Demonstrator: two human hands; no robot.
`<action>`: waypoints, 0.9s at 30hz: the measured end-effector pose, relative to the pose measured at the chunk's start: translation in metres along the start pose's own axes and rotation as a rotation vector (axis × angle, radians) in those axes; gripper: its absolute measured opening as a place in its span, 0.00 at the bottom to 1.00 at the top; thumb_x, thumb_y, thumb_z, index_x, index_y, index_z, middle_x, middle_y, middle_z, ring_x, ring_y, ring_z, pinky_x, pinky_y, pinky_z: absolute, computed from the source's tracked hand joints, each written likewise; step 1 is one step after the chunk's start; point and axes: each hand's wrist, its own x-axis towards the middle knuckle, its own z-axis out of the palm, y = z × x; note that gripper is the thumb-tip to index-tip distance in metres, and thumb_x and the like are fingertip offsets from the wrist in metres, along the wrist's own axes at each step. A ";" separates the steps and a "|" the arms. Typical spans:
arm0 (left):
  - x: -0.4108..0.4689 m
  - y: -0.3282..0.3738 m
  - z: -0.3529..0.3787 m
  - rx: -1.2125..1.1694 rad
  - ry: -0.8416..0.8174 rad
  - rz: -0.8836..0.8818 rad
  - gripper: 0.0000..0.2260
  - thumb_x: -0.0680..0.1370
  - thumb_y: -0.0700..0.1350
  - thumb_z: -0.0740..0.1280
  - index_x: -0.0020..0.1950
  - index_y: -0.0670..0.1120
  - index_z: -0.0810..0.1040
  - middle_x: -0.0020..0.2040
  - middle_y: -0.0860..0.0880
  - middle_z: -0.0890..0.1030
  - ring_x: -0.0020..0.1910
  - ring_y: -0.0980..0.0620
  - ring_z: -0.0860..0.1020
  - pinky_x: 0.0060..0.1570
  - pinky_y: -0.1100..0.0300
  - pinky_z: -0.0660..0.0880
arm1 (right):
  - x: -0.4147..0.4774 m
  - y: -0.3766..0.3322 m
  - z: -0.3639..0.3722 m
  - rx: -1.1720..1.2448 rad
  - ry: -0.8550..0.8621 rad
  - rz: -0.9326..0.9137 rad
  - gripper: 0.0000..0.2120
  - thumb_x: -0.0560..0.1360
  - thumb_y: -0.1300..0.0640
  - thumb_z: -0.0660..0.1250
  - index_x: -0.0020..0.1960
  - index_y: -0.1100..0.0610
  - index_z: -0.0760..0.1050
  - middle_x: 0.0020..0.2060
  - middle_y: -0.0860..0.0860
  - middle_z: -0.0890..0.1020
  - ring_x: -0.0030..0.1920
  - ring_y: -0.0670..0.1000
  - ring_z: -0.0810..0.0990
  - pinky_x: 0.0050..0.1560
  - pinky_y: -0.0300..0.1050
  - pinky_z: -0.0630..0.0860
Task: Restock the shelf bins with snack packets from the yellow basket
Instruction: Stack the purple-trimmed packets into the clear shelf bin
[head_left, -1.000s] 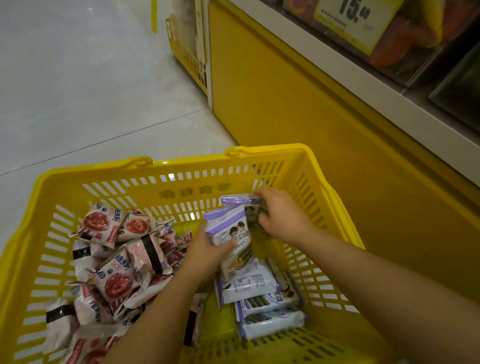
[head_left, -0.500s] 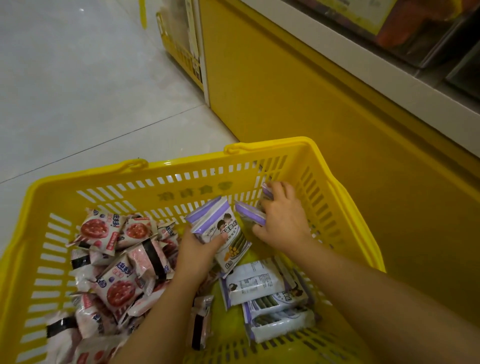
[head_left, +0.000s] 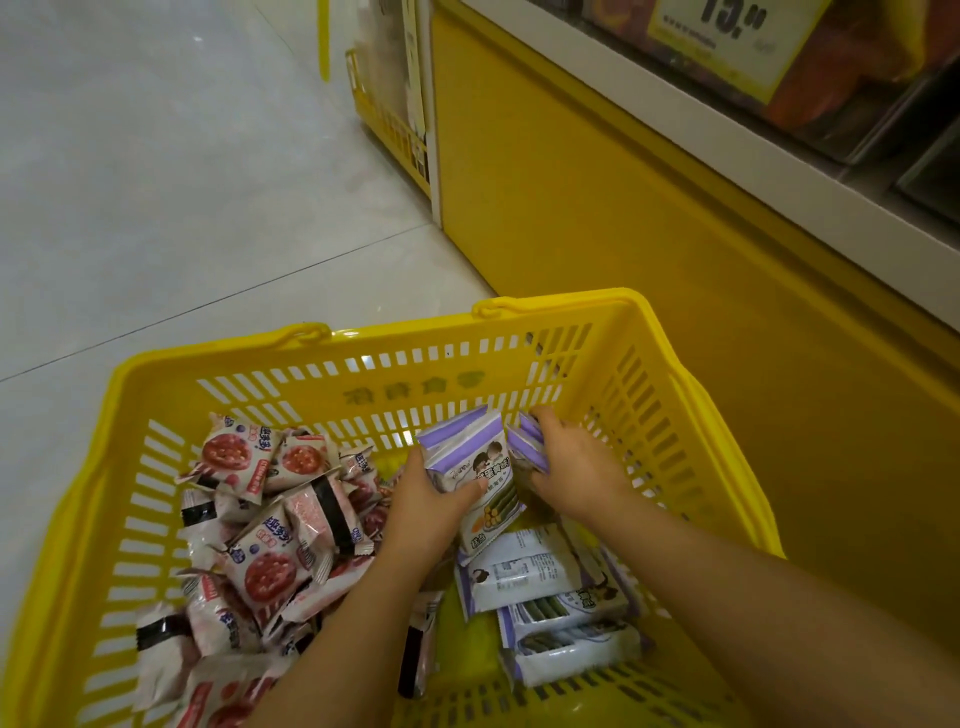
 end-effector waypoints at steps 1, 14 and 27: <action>-0.002 0.004 0.001 0.006 0.005 0.007 0.21 0.71 0.41 0.75 0.59 0.54 0.71 0.50 0.59 0.81 0.44 0.65 0.80 0.37 0.71 0.75 | -0.002 -0.001 -0.008 0.010 0.005 -0.008 0.30 0.74 0.53 0.68 0.71 0.52 0.59 0.60 0.56 0.76 0.55 0.60 0.78 0.47 0.51 0.77; -0.079 0.175 0.008 -0.215 0.318 0.408 0.20 0.75 0.51 0.70 0.64 0.53 0.67 0.52 0.58 0.78 0.47 0.62 0.78 0.44 0.65 0.73 | -0.118 -0.029 -0.196 0.649 0.601 -0.057 0.23 0.67 0.54 0.76 0.59 0.50 0.71 0.49 0.47 0.80 0.48 0.48 0.79 0.48 0.43 0.76; -0.242 0.352 -0.002 -0.355 0.466 0.748 0.25 0.75 0.52 0.69 0.68 0.50 0.63 0.62 0.49 0.75 0.57 0.46 0.76 0.53 0.56 0.73 | -0.299 -0.076 -0.330 1.018 0.996 -0.388 0.18 0.69 0.54 0.76 0.57 0.51 0.75 0.45 0.44 0.83 0.44 0.42 0.82 0.44 0.41 0.80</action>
